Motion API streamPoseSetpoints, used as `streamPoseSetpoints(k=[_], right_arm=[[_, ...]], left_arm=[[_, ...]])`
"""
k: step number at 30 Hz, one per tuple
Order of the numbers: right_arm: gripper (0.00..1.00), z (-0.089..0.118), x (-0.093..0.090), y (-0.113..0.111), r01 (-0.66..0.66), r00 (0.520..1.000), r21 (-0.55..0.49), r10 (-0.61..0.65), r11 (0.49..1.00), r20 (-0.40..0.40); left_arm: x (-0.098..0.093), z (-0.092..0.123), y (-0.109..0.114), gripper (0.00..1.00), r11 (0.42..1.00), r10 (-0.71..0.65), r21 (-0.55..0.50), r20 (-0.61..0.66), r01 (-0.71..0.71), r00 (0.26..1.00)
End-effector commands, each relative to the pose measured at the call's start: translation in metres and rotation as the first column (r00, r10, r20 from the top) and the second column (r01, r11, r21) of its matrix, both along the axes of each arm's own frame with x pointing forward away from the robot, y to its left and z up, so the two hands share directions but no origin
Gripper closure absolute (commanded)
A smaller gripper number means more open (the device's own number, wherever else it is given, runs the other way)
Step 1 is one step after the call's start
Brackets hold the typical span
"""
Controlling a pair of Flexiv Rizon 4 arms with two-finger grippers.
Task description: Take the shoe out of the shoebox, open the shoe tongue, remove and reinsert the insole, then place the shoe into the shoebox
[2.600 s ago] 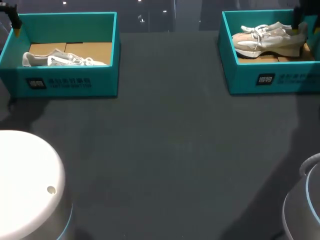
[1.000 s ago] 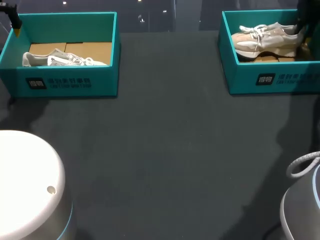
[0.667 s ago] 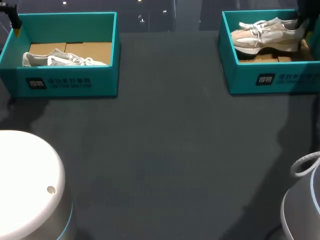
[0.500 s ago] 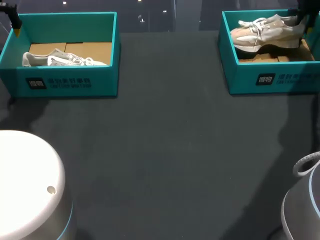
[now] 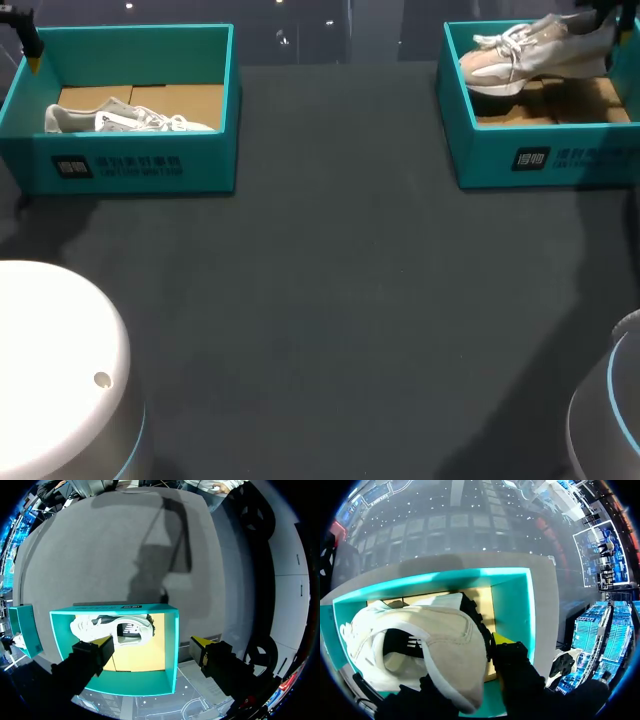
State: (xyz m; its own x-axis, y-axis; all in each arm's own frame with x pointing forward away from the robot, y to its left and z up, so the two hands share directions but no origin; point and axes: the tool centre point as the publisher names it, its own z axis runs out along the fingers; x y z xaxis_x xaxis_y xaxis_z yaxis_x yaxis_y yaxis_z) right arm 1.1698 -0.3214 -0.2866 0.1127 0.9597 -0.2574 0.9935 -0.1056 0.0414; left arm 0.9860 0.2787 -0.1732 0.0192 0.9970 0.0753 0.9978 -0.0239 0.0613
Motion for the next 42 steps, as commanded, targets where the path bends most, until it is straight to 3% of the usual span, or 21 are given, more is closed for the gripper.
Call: streamPoseSetpoints(k=[1,19,27,36,42], right_arm=[[1.0,0.013,-0.012,0.002,-0.001,1.0,-0.023,0.001,1.0,0.027],[1.0,0.01,-0.01,-0.006,0.022,1.0,-0.006,-0.022,1.0,0.004],[1.0,0.043,-0.014,-0.037,0.056,0.998,-0.086,-0.053,0.995,0.042],[1.0,0.076,-0.023,-0.025,0.022,0.999,-0.054,-0.02,0.998,0.047],[1.0,0.106,-0.032,-0.016,-0.006,0.999,-0.09,0.01,0.996,0.043]], left_arm=[[0.0,0.001,0.0,0.0,1.0,-0.001,0.002,0.0,0.001,1.0],[0.0,0.001,0.0,0.0,1.0,-0.001,0.002,0.0,0.001,1.0],[0.0,0.001,0.0,0.0,1.0,-0.001,0.002,0.0,0.001,1.0],[0.0,0.001,0.0,0.0,1.0,-0.001,0.002,0.0,0.001,1.0],[0.0,0.001,0.0,0.0,1.0,-0.001,0.002,0.0,0.001,1.0]])
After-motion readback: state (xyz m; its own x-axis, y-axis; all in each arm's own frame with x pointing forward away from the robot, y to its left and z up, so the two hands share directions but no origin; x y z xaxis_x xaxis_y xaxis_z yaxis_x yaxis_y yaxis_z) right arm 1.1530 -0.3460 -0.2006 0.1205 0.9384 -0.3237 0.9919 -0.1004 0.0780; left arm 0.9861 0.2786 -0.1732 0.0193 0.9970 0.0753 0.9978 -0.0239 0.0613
